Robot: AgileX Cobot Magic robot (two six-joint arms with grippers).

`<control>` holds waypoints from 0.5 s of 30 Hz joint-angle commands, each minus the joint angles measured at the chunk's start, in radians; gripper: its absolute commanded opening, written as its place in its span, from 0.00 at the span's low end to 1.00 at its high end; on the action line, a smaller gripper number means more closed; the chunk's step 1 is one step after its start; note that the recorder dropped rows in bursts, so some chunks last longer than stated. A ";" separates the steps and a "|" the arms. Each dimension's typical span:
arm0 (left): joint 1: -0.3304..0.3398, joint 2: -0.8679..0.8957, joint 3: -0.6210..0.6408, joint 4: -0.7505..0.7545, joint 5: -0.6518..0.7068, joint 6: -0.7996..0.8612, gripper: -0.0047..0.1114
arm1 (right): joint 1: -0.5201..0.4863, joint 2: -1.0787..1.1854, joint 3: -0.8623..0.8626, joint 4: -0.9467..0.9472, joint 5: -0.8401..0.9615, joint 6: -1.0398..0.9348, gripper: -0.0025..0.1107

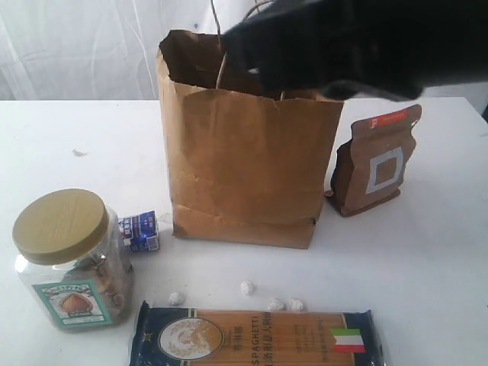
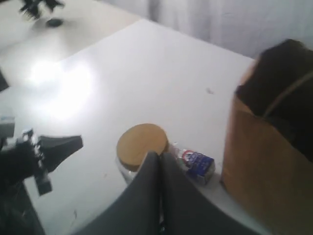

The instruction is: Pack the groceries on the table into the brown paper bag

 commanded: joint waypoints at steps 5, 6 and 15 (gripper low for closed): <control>0.002 -0.004 0.004 0.005 -0.001 -0.004 0.04 | -0.088 -0.247 0.401 -0.345 -0.279 0.337 0.02; 0.002 -0.004 0.004 0.005 -0.001 -0.004 0.04 | -0.117 -0.275 0.449 -0.345 -0.304 0.337 0.02; 0.002 -0.004 0.004 0.005 -0.001 -0.004 0.04 | -0.339 -0.520 0.817 -0.345 -0.596 0.328 0.02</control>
